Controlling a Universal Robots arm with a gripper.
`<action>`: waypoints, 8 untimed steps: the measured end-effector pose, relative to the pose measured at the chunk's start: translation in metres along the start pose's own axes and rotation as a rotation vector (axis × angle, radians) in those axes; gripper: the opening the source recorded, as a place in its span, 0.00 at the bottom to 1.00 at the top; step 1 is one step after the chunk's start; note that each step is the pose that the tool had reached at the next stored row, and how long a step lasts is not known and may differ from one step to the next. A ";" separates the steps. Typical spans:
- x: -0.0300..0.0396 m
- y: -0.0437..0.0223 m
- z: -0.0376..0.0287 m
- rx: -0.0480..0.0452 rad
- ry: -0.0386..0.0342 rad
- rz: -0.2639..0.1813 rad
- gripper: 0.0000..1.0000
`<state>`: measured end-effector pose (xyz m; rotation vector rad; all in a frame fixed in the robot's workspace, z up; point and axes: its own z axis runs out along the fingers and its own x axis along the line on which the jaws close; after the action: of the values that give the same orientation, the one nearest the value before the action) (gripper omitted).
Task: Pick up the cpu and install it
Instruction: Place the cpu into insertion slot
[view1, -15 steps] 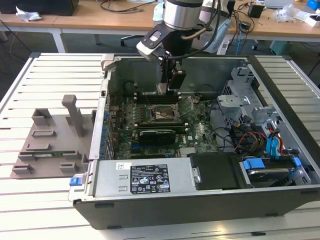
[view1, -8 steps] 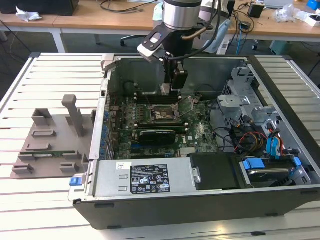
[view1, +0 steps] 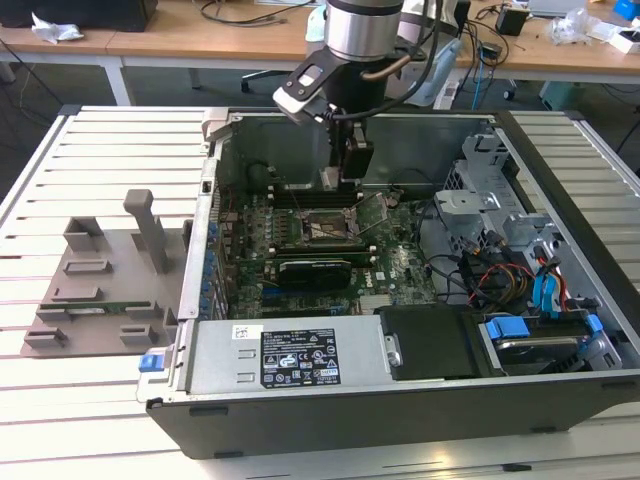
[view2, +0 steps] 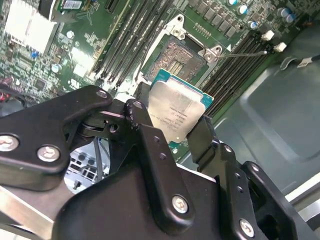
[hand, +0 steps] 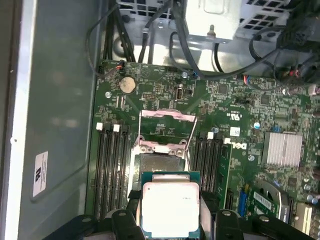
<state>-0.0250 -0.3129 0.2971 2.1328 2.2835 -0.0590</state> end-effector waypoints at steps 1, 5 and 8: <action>0.0000 0.0000 0.0000 -0.0001 0.0001 0.003 0.55; 0.0000 0.0001 0.0002 -0.0021 0.0001 0.003 0.55; 0.0004 -0.0002 0.0011 -0.0032 0.0001 0.003 0.55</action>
<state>-0.0253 -0.3125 0.2959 2.1348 2.2788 -0.0552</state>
